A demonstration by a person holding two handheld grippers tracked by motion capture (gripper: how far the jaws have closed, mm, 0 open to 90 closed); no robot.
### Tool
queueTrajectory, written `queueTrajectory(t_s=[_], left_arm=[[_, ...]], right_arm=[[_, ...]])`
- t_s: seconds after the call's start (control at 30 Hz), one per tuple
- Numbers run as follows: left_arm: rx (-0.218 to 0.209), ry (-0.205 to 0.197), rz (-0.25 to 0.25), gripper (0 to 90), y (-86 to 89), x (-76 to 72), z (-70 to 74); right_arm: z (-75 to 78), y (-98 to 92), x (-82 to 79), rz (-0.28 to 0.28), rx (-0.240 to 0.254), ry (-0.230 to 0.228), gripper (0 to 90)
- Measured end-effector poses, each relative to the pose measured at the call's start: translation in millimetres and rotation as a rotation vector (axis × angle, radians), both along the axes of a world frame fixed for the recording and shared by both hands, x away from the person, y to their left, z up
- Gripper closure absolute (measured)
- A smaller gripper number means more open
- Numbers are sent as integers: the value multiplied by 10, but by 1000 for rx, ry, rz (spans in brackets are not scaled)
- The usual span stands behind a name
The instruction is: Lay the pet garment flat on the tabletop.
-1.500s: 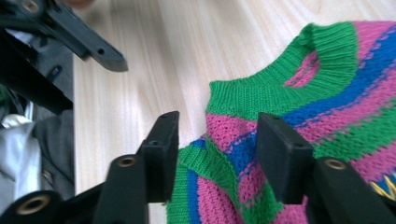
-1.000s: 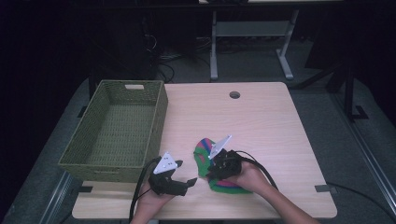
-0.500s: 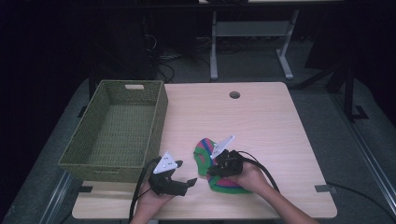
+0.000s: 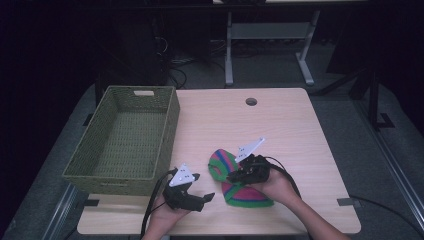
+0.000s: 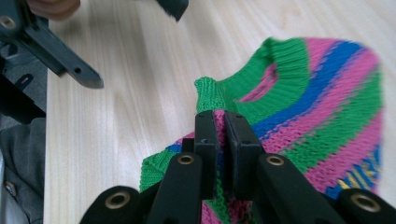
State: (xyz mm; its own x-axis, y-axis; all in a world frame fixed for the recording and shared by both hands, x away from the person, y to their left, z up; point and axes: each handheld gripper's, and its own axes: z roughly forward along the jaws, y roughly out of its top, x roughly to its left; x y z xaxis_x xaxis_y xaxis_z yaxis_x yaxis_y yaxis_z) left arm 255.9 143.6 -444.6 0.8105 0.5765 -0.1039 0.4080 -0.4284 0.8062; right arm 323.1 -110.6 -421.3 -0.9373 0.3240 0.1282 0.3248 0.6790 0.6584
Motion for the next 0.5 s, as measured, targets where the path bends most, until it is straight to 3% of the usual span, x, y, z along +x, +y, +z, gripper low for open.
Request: queueTrajectory(t_s=[0.5], left_arm=[[-17, -24, 4, 224, -43, 101, 55]], right_arm=[[408, -331, 28, -58, 101, -9, 838]])
